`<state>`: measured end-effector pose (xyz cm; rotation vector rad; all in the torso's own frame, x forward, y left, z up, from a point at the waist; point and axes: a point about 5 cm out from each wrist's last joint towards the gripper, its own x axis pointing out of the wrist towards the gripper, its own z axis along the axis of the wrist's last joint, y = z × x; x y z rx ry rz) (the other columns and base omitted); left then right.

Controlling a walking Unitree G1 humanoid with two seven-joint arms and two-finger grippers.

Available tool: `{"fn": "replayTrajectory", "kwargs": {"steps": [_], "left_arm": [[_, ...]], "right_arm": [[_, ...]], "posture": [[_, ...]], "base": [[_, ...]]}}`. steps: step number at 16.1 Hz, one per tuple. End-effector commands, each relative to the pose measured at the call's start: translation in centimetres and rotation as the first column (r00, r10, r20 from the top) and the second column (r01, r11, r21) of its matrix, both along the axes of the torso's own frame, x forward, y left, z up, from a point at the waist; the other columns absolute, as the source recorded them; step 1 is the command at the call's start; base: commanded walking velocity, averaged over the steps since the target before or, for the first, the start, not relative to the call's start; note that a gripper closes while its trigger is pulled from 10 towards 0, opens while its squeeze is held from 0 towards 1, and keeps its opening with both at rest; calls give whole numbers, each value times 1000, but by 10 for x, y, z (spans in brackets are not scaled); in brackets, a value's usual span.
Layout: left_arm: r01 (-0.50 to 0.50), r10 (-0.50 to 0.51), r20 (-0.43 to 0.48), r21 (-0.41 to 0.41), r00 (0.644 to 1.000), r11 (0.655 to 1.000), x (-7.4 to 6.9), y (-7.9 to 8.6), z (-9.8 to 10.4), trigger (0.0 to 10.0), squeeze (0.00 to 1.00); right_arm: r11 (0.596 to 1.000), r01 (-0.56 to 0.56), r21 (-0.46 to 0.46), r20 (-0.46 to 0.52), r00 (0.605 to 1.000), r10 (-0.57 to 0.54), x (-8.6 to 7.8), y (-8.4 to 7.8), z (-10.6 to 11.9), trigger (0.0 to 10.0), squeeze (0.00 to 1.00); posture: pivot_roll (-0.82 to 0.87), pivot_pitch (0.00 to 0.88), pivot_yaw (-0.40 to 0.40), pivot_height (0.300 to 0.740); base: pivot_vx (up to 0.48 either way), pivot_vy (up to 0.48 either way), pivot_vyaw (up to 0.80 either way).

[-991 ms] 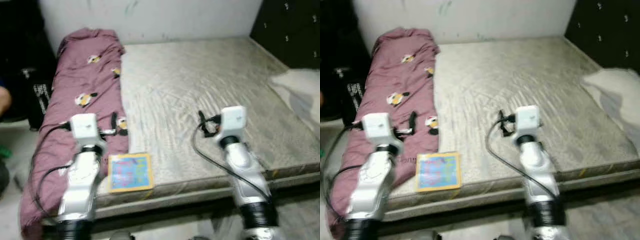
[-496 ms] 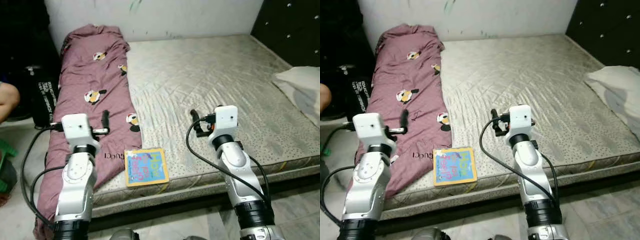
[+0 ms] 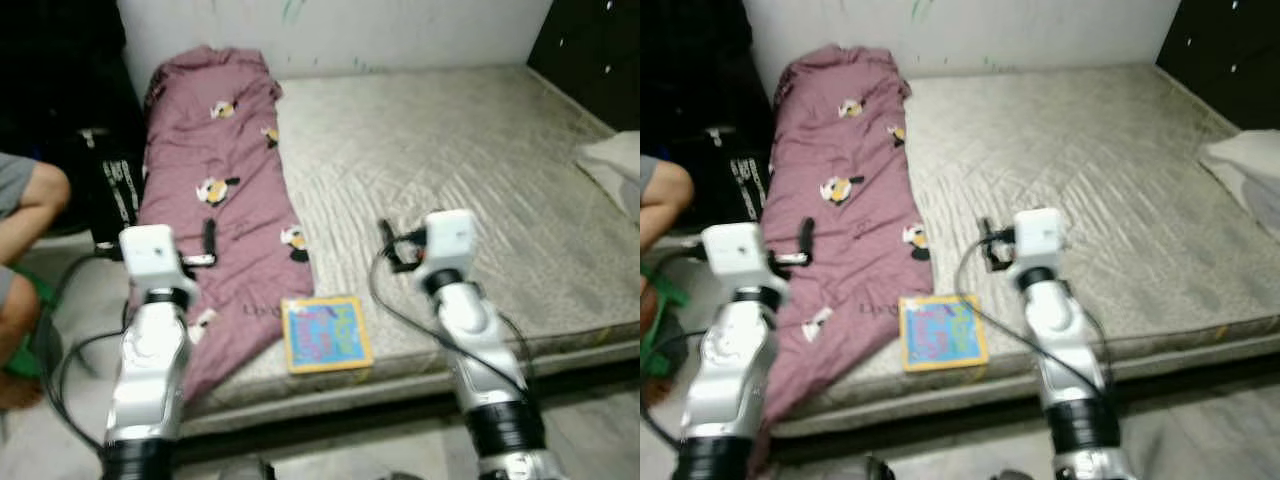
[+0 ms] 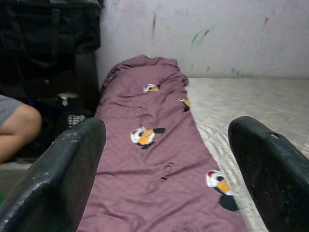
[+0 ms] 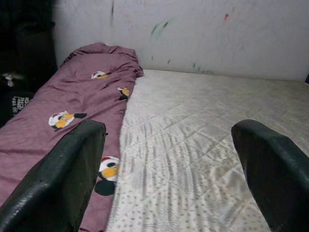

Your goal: Clean up the room

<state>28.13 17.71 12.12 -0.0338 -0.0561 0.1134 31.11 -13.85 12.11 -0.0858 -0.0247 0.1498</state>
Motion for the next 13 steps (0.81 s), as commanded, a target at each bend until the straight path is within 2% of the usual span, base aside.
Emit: {"fn": "replayTrajectory", "kwargs": {"steps": [1, 2, 5, 8, 9, 10, 12, 13], "left_arm": [[24, -24, 5, -4, 1000, 1000, 1, -7, 0, 10000, 0], [18, -18, 7, 17, 1000, 1000, 1, -6, 1, 10000, 0], [22, -22, 5, -10, 1000, 1000, 1, -6, 1, 10000, 0], [27, -28, -22, -72, 999, 997, -2, -4, 2, 10000, 0], [39, -42, -24, -83, 999, 996, -4, -4, 2, 10000, 0], [38, -40, -20, -61, 999, 997, -6, -3, 2, 10000, 0], [21, -22, -21, -34, 1000, 999, -12, 1, 1, 10000, 0], [23, -24, -42, -43, 999, 999, -21, 3, -1, 10000, 0]], "right_arm": [[1000, 22, -16, 12, 1000, -22, 1, -9, 2, 10000, 0], [1000, 20, -20, 14, 1000, -20, 1, -9, 2, 10000, 0], [1000, 22, -16, 10, 1000, -22, 1, -8, 1, 10000, 0], [999, 33, -6, -1, 999, -33, -3, -8, -2, 10000, 0], [999, 44, -1, -8, 999, -44, -8, -11, -4, 10000, 0], [998, 58, 13, -30, 998, -58, -10, -14, -7, 10000, 0], [999, 34, 5, -55, 998, -34, -10, -11, -13, 10000, 0], [1000, 26, 9, -56, 998, -26, -11, -7, -14, 10000, 0]], "posture": [[19, 0, 25, 740], [19, 0, 25, 740], [24, 0, 23, 740], [24, 0, 20, 740], [37, 0, 4, 740], [50, 0, -7, 740], [63, 0, -9, 740], [73, 15, 4, 740]], "base": [[0, 322, 0], [0, 0, 0], [0, 0, 0], [0, 0, -800], [0, 0, 0], [0, 0, 0], [0, 0, 0], [0, 0, 0]]}}
